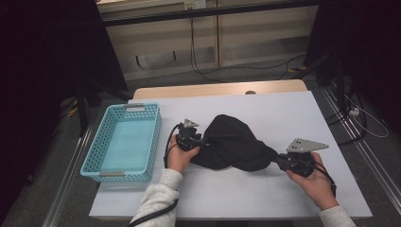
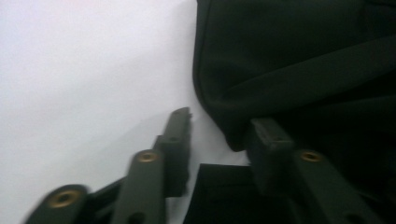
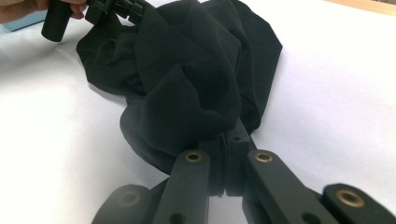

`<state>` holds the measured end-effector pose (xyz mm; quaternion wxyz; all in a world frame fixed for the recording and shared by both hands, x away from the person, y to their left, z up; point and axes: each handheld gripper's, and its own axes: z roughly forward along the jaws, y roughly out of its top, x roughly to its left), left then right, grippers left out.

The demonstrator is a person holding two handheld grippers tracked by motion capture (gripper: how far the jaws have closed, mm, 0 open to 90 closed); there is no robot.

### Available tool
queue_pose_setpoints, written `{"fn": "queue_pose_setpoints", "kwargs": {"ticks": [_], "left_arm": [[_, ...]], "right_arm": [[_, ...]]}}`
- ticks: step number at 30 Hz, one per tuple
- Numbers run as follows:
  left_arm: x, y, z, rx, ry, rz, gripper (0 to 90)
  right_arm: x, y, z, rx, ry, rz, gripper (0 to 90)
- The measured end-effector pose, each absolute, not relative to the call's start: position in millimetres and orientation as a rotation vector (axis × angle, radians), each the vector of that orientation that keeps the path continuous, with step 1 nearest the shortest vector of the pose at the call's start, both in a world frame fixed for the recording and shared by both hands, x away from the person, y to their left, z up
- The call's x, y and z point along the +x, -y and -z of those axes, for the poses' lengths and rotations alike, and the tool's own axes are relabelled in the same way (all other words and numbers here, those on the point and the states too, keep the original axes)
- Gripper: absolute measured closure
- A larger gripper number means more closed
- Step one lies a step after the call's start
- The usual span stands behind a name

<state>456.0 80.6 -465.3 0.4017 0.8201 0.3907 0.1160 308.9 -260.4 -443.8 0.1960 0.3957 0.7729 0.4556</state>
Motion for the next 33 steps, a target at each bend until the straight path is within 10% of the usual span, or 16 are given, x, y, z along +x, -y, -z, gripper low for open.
{"fn": "queue_pose_setpoints", "kwargs": {"ticks": [9,33], "left_arm": [[455,-87,464,2.054,-1.017,-0.205,88.0],[430,-150,408,1.955,-1.149,-0.2,90.0]], "right_arm": [[311,254,446,1.088,-2.188,-1.276,89.2],[323,241,443,1.045,-2.144,-1.276,89.2]]}}
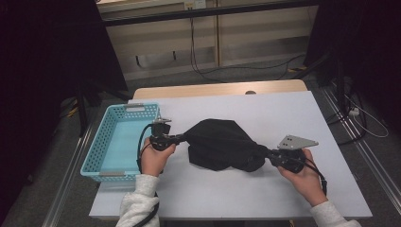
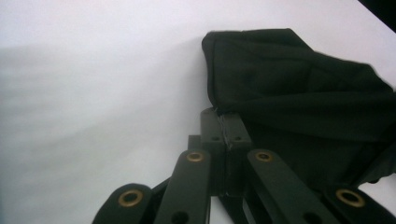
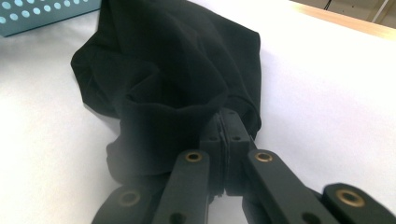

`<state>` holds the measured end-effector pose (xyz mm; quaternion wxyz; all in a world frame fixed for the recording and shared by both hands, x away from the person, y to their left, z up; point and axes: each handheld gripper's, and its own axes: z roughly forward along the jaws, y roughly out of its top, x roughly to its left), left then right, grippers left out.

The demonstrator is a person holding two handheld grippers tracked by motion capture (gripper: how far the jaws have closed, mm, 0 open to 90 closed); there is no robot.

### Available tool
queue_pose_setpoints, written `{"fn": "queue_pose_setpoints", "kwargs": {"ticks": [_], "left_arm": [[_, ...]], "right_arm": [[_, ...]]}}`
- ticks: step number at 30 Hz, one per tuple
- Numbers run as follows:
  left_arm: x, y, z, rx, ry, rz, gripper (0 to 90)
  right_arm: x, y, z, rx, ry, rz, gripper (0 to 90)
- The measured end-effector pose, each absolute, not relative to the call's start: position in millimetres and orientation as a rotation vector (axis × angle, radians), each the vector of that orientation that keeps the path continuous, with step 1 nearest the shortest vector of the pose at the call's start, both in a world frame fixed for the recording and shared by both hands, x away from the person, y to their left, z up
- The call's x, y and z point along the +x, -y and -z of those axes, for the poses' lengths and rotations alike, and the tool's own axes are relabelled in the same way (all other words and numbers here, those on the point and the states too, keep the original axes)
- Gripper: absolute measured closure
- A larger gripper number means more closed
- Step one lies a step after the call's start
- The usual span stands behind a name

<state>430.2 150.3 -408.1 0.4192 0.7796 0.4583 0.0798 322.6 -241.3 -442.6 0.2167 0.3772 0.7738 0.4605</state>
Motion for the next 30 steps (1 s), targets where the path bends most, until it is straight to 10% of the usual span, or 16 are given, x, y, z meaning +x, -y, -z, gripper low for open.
{"fn": "queue_pose_setpoints", "kwargs": {"ticks": [30], "left_arm": [[426,-144,414,2.009,-1.187,-0.257,90.0]], "right_arm": [[317,224,445,1.027,-2.206,-1.282,62.0]]}}
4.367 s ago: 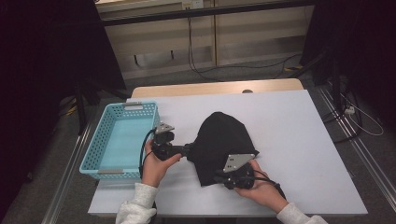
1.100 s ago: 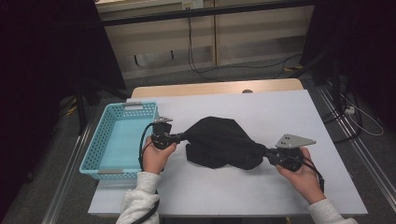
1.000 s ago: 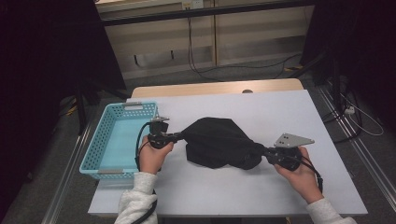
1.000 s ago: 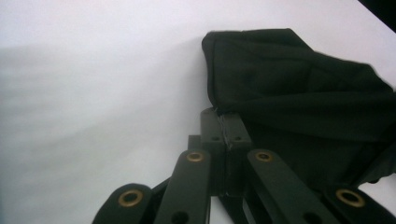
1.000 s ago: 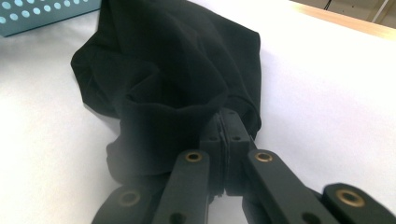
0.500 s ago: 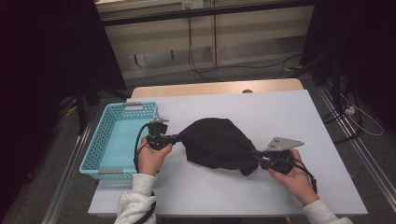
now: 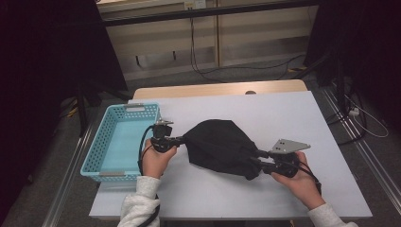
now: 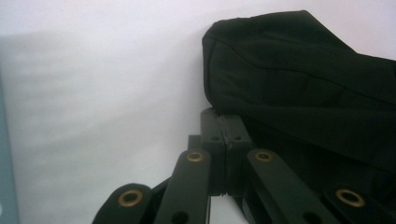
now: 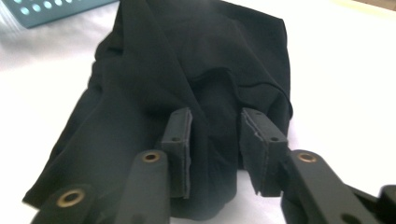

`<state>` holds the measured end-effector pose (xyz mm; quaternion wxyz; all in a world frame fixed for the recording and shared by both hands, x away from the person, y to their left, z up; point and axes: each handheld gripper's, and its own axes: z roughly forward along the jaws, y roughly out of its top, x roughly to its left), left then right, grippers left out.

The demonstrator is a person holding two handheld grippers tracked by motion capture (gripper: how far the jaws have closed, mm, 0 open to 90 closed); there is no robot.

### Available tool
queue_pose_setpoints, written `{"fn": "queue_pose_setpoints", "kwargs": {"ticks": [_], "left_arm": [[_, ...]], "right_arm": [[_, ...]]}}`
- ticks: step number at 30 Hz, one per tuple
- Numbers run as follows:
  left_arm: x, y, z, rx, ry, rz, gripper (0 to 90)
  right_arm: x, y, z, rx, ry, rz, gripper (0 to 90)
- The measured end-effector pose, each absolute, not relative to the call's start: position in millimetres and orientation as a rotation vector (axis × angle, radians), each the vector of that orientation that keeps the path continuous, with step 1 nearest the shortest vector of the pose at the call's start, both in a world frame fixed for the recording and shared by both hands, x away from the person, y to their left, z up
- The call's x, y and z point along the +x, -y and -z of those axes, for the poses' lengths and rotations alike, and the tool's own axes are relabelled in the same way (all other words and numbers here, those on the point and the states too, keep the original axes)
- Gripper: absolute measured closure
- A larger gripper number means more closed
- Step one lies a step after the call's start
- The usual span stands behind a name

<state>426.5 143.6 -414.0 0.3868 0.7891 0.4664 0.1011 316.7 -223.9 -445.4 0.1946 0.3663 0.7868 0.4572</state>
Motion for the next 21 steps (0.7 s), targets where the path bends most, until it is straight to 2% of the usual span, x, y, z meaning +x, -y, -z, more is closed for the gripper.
{"fn": "queue_pose_setpoints", "kwargs": {"ticks": [5,12,17,20,21], "left_arm": [[427,-142,416,2.013,-1.197,-0.254,90.0],[426,-141,416,2.011,-1.199,-0.254,90.0],[426,-142,416,2.012,-1.205,-0.262,90.0],[427,-144,416,2.007,-1.209,-0.261,90.0],[427,-146,415,2.007,-1.217,-0.257,90.0]], "right_arm": [[315,218,443,1.018,-2.206,-1.28,56.6],[313,211,440,1.003,-2.222,-1.306,53.5],[313,205,450,1.02,-2.302,-1.282,50.1],[313,205,455,1.037,-2.333,-1.244,52.0],[313,205,461,1.045,-2.353,-1.223,56.1]]}}
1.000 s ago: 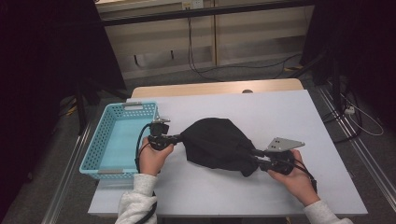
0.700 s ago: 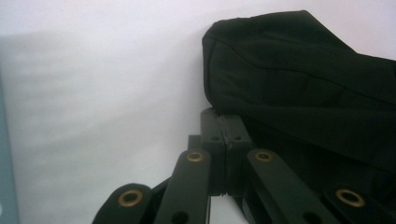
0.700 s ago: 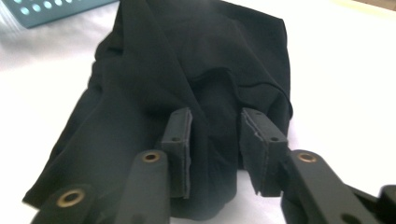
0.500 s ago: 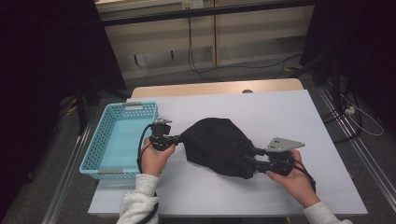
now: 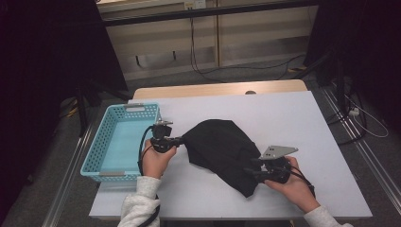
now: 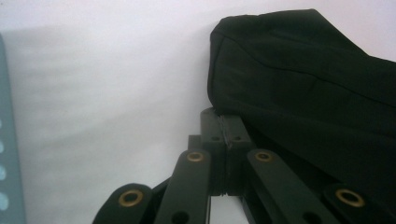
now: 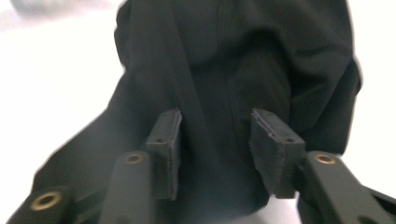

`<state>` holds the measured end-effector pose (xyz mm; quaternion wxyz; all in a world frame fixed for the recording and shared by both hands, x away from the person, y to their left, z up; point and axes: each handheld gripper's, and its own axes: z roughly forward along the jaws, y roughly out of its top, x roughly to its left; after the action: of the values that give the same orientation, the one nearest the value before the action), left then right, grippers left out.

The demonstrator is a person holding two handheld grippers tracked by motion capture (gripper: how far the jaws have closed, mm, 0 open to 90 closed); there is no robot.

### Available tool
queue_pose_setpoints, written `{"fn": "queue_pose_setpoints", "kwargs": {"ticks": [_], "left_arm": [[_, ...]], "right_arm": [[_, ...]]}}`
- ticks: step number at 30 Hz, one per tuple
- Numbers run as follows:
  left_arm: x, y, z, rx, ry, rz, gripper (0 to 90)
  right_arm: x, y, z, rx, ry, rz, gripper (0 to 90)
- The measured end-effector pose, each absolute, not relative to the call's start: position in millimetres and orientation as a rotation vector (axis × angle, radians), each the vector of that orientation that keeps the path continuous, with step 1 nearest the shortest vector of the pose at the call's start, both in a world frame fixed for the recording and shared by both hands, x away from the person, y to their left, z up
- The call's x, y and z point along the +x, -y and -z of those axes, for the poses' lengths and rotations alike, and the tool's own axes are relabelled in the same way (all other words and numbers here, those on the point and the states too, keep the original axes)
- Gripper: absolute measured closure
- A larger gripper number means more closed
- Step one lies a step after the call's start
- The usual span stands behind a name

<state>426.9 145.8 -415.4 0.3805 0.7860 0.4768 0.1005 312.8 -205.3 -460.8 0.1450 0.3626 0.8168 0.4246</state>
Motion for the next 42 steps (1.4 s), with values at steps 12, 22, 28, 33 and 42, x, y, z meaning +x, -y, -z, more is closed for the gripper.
{"fn": "queue_pose_setpoints", "kwargs": {"ticks": [12,22,28,33,42], "left_arm": [[425,-143,415,2.001,-1.205,-0.229,90.0],[421,-125,418,2.036,-1.156,-0.18,90.0],[420,-127,417,2.04,-1.167,-0.185,90.0],[419,-127,417,2.032,-1.173,-0.199,90.0],[420,-129,415,2.024,-1.186,-0.217,90.0]], "right_arm": [[329,229,456,1.032,-2.281,-1.111,87.5],[350,248,452,1.044,-2.196,-1.062,85.8],[332,248,445,1.062,-2.164,-1.154,69.8],[320,245,440,1.061,-2.156,-1.196,63.6],[298,223,445,1.003,-2.286,-1.282,51.8]]}}
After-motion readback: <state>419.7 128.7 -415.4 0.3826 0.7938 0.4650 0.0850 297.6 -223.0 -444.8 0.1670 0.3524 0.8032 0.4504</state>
